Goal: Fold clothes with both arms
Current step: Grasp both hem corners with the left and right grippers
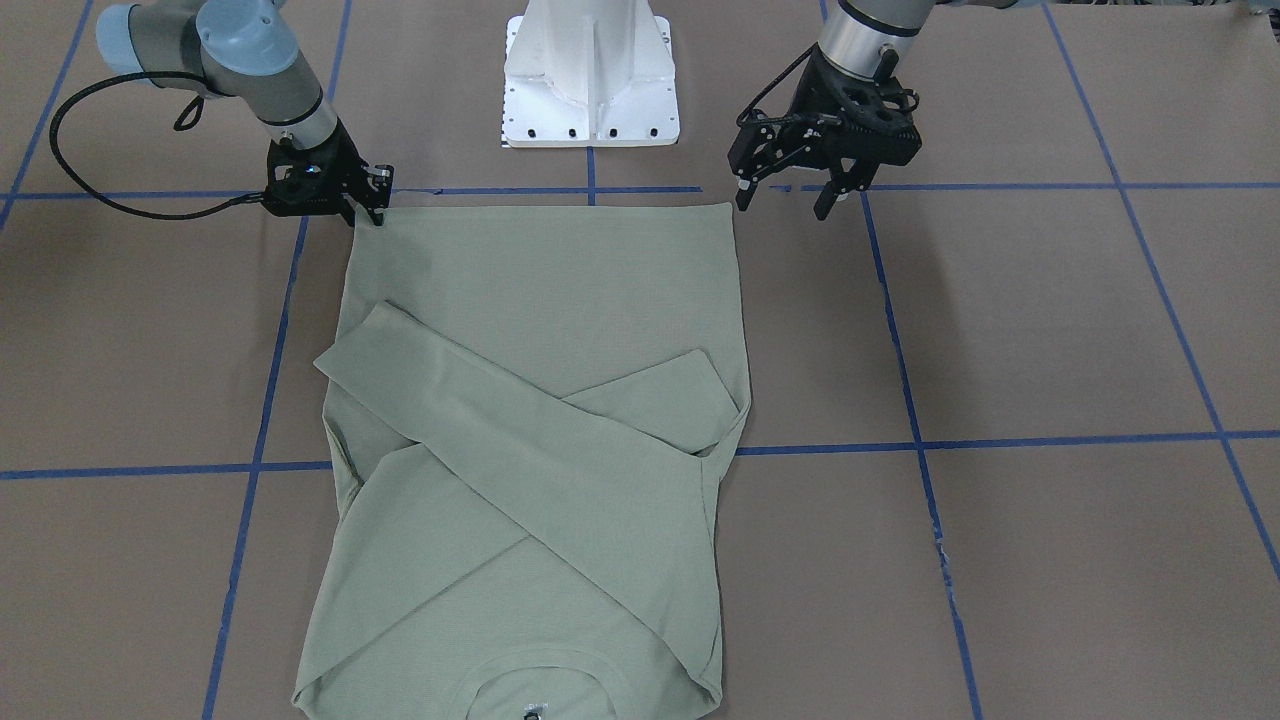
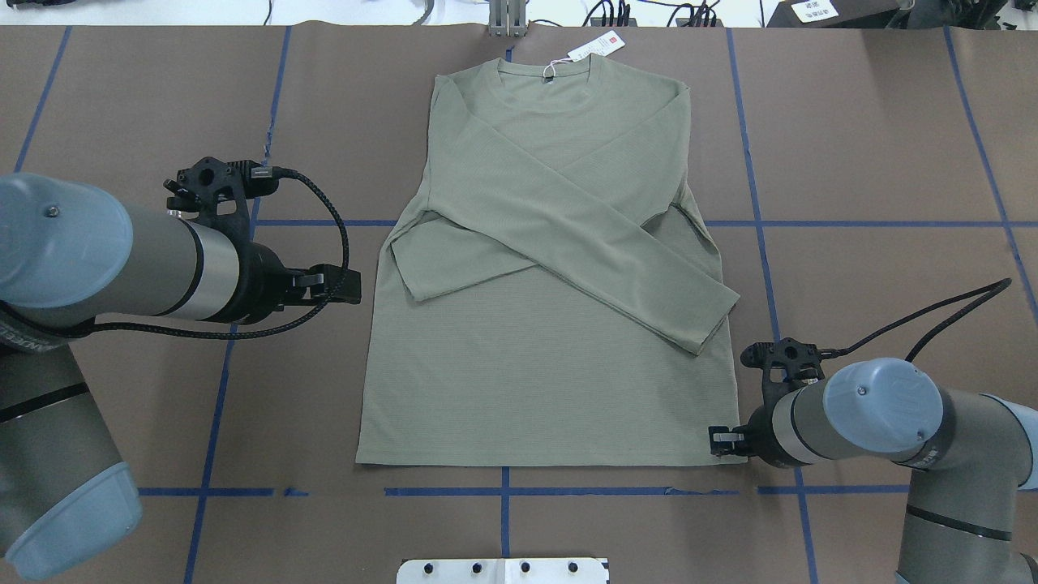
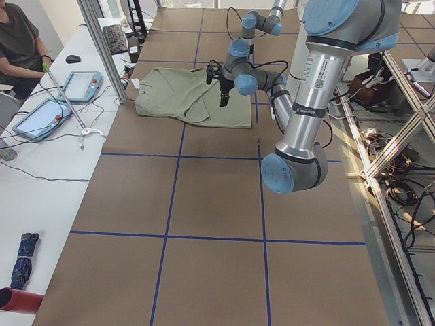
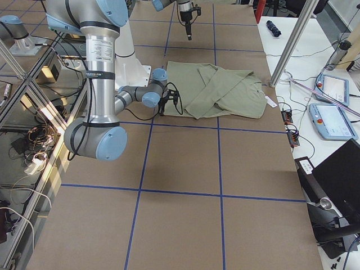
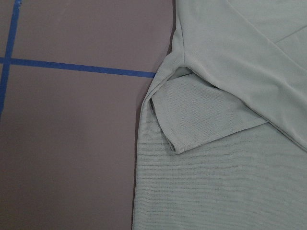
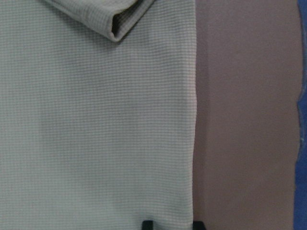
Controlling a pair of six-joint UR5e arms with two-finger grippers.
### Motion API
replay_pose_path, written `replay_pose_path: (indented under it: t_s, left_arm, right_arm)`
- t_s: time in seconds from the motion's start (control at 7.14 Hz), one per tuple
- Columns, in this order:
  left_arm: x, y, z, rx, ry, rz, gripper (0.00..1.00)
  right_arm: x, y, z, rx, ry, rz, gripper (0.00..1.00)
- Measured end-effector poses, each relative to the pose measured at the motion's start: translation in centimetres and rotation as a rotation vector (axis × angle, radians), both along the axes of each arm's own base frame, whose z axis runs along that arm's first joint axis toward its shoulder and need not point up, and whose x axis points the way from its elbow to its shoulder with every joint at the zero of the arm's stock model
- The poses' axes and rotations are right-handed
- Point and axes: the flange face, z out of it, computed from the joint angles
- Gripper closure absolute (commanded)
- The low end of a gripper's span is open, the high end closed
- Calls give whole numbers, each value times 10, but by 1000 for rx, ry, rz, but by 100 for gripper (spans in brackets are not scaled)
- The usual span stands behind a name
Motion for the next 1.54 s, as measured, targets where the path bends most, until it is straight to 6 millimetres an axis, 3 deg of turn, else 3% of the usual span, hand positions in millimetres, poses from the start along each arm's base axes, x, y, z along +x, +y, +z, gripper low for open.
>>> replay_pose_path:
  t_s: [0.28, 0.56, 0.7, 0.98, 1.12, 1.26, 1.54]
  left_arm:
    - [4, -1, 3, -7, -6, 0, 0]
    - [24, 2, 19, -82, -21, -10, 0]
    - [42, 18, 23, -142, -18, -4, 1]
    - [93, 71, 34, -237, -39, 27, 4]
    - [121, 88, 51, -248, -85, 29, 6]
    - [140, 92, 70, -249, -131, 20, 11]
    - [153, 95, 84, -246, -164, 14, 29]
  right_arm:
    - [0, 0, -1, 1, -2, 0, 100]
    - [1, -1, -4, 3, -8, 2, 100]
    - [3, 0, -8, 6, -16, 2, 100]
    - [7, 1, -21, 14, -44, 0, 100]
    - [10, 1, -27, 17, -54, 0, 100]
    - [12, 1, -30, 19, -60, 1, 100]
    - [13, 0, -31, 19, -63, 3, 100]
